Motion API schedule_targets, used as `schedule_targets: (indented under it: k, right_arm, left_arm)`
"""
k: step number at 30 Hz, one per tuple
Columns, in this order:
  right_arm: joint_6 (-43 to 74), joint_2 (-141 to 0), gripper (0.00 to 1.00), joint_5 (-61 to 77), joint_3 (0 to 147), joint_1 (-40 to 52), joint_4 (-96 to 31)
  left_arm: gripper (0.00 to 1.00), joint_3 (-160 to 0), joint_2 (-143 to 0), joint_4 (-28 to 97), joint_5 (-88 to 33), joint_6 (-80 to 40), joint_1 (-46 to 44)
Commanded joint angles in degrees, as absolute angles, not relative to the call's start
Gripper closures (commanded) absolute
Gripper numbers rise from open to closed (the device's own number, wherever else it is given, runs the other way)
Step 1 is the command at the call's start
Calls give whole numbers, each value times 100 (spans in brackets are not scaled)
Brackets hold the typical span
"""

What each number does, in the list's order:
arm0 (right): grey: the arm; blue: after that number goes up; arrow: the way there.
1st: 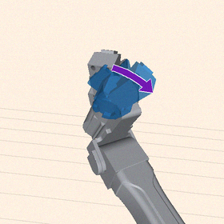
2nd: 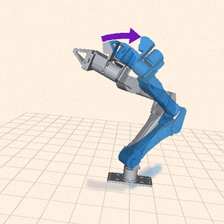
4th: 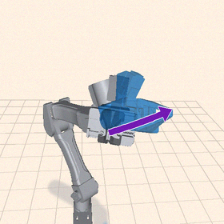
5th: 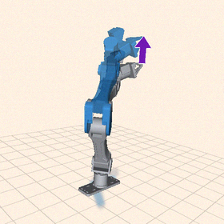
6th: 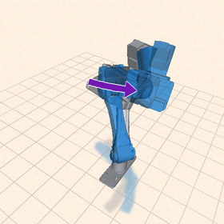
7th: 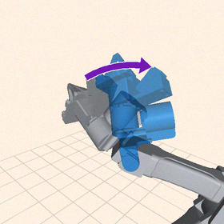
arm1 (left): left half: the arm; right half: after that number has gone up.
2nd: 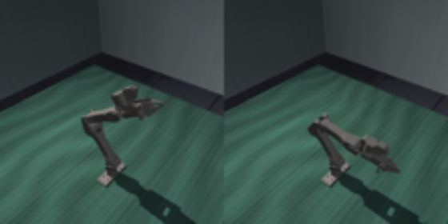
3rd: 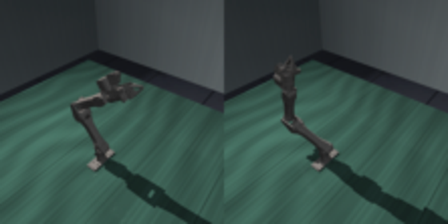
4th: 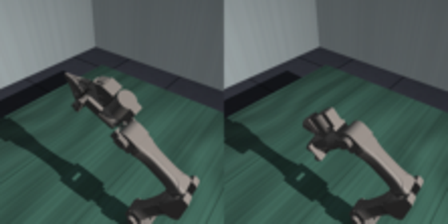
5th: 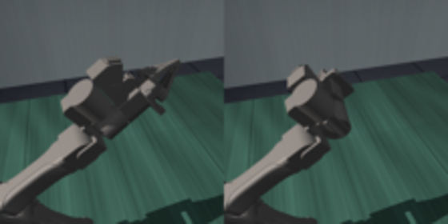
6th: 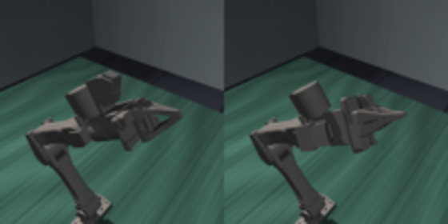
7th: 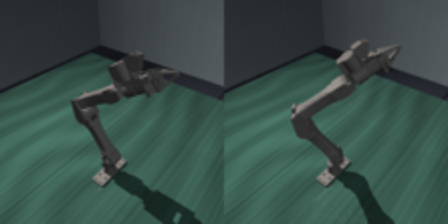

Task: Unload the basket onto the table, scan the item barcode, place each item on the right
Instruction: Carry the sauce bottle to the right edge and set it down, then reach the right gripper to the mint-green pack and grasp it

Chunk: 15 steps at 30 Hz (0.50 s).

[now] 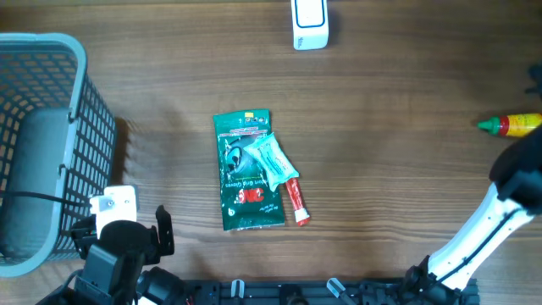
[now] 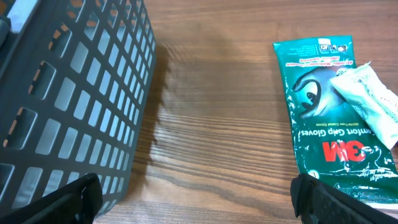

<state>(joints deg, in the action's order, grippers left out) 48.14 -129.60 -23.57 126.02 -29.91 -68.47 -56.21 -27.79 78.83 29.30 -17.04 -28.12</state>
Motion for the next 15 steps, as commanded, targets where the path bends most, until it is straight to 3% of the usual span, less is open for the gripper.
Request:
schedule_targets:
  k: [1,4,6,10,15]
  right_arm:
    - [5389,-11813,0,-97,12879,-2526,-7212]
    - [4025,-11662,0,1914,12879,-1796,-7430]
    - [2482,-11681,0,2799,12805,-1138,-7662]
    - [921,-11690,0,2375,12444,281,-8530]
    - [1251,-11690,0,1052,11330,2405,-8062]
  left_arm:
    - [0,-5631,-2753,7874,2947,-1710,-2812]
    - [0,-5631,-2753,7874,2947,-1710,-2812]
    - [0,-5631,-2753,7874,2947,-1710,-2812]
    - [0,-5631,-2753,7874,2947,-1710,-2812]
    - [0,-5631,-2753,7874,2947,-1710,-2812]
